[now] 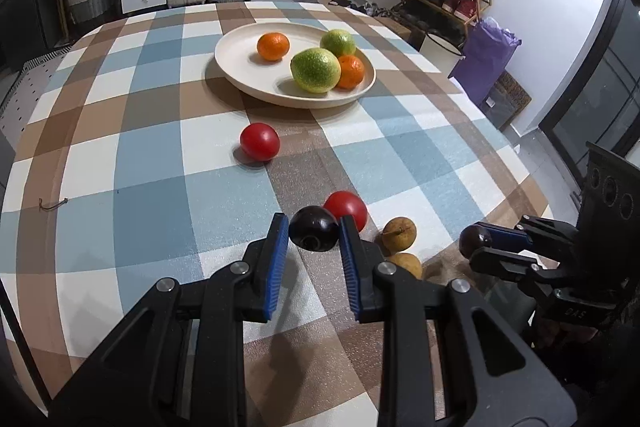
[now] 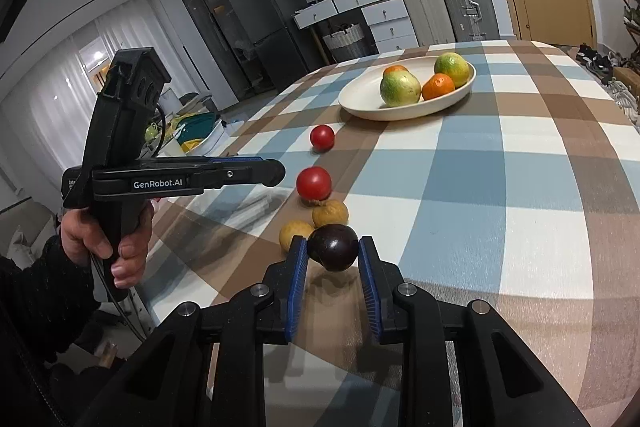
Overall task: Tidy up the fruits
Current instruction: 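Carry the plum in the left tool while the right tool carries its plum over the plate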
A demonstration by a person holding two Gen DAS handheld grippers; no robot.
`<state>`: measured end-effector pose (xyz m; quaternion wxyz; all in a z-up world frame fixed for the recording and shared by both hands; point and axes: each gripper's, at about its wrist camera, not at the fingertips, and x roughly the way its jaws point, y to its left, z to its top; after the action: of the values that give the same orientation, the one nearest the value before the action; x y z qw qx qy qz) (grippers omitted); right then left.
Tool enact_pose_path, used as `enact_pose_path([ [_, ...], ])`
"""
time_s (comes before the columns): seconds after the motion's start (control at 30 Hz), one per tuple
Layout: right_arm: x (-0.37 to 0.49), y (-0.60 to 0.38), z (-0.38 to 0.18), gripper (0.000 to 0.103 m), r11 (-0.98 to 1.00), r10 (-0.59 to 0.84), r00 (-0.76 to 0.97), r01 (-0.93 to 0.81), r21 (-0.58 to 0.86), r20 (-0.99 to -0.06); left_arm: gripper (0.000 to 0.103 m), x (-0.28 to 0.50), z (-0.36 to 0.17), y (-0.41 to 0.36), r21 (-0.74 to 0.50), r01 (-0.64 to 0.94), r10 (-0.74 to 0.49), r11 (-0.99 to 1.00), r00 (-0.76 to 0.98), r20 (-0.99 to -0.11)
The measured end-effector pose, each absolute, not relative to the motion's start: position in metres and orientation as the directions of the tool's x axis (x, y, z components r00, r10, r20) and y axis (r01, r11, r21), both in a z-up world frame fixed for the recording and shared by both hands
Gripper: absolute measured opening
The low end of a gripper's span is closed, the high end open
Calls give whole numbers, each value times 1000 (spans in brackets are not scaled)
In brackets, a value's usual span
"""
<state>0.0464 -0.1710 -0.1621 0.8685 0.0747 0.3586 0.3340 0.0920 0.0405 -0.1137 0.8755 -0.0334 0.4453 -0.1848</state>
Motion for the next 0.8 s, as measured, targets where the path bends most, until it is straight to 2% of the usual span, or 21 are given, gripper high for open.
enact_pose_path([
  [0.4,68,-165,-127,26,754,646,549,-566,334,-529,23,100,-89,45,-217,287,-352,933,598,-720],
  [0.8,133,-169,-94,26,754,650,578,-571,324,-494,23,157,-67,55,-251,250,-354,935,617,-703],
])
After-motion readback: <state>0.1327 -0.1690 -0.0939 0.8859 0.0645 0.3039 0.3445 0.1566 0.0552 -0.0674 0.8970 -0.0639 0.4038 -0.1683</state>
